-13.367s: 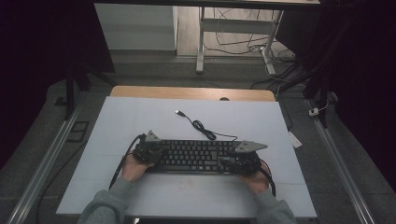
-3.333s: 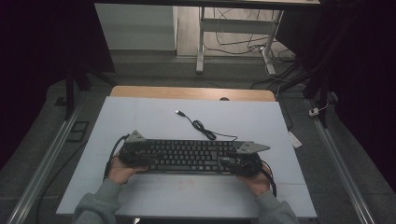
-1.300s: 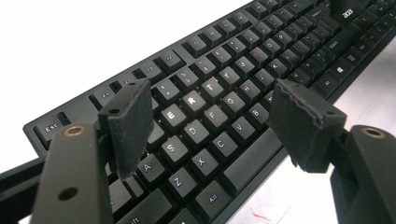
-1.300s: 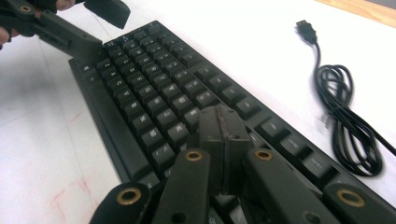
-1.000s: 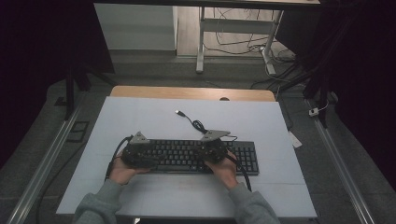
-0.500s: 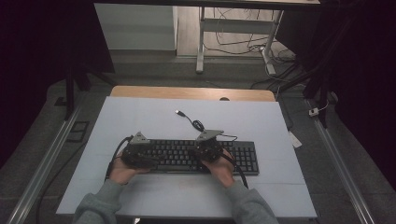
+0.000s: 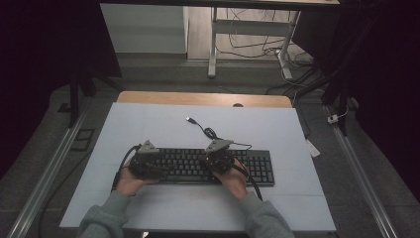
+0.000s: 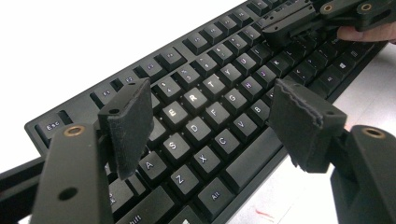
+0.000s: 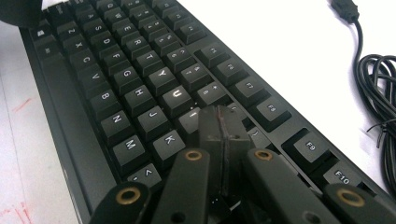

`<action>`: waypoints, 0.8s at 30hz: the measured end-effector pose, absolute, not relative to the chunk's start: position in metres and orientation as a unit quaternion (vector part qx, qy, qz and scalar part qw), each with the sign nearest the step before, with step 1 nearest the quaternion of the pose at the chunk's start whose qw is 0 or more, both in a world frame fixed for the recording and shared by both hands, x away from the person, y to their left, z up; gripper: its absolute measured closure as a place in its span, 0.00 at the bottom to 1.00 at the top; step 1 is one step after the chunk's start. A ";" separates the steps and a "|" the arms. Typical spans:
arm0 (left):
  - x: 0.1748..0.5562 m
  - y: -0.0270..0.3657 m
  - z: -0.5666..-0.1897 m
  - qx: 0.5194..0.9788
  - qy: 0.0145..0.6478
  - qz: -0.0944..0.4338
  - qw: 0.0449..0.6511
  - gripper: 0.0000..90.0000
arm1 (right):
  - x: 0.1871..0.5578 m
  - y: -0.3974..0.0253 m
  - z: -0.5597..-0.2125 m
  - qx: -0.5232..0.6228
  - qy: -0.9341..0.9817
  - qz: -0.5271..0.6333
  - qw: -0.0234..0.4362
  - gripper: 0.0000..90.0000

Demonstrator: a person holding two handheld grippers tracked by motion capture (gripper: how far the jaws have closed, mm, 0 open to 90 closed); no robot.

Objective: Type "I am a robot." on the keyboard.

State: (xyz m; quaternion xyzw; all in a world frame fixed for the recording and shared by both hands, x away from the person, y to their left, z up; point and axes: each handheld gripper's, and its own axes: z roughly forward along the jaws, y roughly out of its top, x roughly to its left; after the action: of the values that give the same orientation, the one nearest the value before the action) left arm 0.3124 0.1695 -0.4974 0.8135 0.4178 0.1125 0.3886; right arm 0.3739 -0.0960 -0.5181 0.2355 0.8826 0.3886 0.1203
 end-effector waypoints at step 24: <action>0.314 0.171 -0.497 0.809 0.421 0.118 0.393 0.34 | 0.355 -0.160 -0.495 0.275 0.844 0.449 0.106 0.76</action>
State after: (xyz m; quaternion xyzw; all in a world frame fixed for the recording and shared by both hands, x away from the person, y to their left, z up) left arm 0.3135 0.1714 -0.4969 0.8091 0.4205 0.1179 0.3933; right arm 0.3553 -0.1597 -0.4946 0.2749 0.8435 0.4490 0.1060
